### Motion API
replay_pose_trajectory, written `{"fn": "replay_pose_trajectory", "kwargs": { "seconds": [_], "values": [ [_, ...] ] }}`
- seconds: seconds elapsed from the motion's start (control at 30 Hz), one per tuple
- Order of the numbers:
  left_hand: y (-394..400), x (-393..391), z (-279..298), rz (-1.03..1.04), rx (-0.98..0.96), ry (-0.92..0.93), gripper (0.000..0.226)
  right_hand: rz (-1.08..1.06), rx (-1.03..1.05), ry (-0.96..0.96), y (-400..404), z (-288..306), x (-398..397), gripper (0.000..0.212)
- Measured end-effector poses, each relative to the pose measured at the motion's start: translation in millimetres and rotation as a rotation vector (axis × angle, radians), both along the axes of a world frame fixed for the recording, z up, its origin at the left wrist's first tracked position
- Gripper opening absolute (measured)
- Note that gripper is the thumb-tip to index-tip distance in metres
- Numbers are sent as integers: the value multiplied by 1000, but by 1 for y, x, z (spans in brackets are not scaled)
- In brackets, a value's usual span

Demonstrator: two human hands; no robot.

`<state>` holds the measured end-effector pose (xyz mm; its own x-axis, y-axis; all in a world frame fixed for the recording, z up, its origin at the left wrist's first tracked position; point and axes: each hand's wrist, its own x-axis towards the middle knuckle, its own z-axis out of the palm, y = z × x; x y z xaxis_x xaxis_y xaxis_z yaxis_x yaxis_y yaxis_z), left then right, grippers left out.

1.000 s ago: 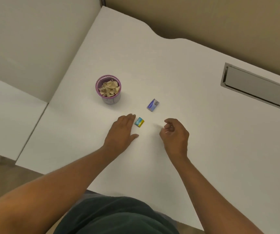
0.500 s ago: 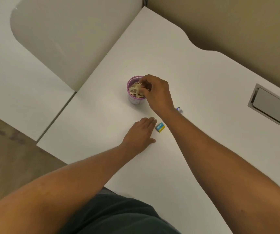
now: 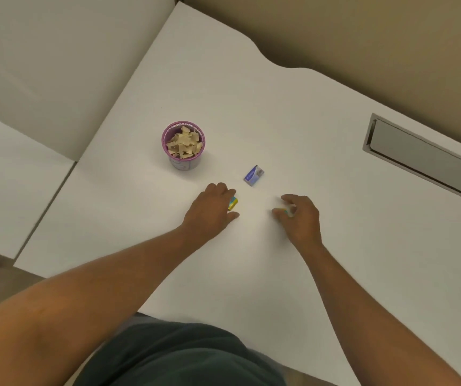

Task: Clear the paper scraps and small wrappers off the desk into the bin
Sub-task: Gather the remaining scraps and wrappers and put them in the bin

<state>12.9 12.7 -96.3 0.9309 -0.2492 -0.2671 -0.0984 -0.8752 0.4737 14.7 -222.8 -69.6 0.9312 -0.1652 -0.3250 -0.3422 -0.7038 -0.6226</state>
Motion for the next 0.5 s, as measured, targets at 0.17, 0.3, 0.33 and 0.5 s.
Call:
{"fn": "replay_pose_trajectory", "kwargs": {
  "seconds": [0.17,0.3,0.33,0.5],
  "values": [
    [-6,4,-4,-45,-3,35,38,112,-112,36,7,-16,-7,33],
    [1,-2,18,60,-167,-26,35,168,-143,-7,19,-14,-9,30],
    [5,-3,30,114,-229,-76,33,177,-142,-15,23,-11,-7,31],
    [42,11,95,507,-396,-441,24,121,-48,-89,57,3,0,29]
  ]
}}
